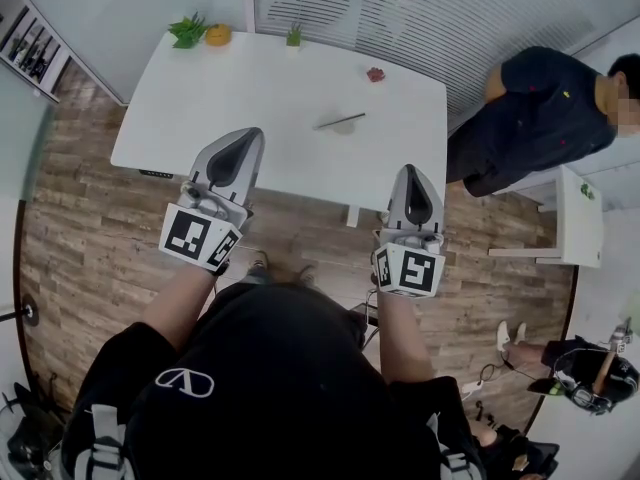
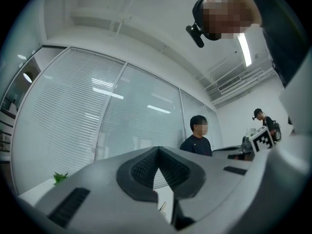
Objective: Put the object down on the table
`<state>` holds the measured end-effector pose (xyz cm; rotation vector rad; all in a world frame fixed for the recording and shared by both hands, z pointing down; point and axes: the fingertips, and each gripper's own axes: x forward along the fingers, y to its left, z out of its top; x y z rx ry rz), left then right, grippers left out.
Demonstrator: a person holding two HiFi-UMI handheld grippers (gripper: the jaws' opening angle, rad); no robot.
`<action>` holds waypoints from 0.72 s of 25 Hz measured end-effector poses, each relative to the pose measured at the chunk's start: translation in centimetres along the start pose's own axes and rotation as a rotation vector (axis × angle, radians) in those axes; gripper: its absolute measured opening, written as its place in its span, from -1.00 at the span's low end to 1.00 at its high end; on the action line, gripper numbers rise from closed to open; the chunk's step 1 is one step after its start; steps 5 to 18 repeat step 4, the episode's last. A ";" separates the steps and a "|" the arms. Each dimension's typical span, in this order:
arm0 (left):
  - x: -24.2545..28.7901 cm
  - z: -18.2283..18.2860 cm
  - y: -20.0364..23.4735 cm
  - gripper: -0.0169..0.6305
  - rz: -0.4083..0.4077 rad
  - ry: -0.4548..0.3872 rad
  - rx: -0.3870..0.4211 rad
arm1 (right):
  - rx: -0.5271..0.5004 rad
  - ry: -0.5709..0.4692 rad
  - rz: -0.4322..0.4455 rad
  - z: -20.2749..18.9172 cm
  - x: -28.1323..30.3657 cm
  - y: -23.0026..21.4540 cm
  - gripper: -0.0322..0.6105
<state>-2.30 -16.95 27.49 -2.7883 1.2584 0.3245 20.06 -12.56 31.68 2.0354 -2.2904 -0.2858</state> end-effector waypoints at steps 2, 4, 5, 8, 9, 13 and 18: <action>0.1 0.0 0.0 -0.93 -0.001 0.001 -0.001 | -0.005 -0.001 -0.001 0.0 0.1 -0.1 -0.88; 0.2 -0.1 0.0 -0.93 -0.002 0.003 -0.002 | -0.009 -0.003 -0.002 0.1 0.2 -0.2 -0.88; 0.2 -0.1 0.0 -0.93 -0.002 0.003 -0.002 | -0.009 -0.003 -0.002 0.1 0.2 -0.2 -0.88; 0.2 -0.1 0.0 -0.93 -0.002 0.003 -0.002 | -0.009 -0.003 -0.002 0.1 0.2 -0.2 -0.88; 0.2 -0.1 0.0 -0.93 -0.002 0.003 -0.002 | -0.009 -0.003 -0.002 0.1 0.2 -0.2 -0.88; 0.2 -0.1 0.0 -0.93 -0.002 0.003 -0.002 | -0.009 -0.003 -0.002 0.1 0.2 -0.2 -0.88; 0.2 -0.1 0.0 -0.93 -0.002 0.003 -0.002 | -0.009 -0.003 -0.002 0.1 0.2 -0.2 -0.88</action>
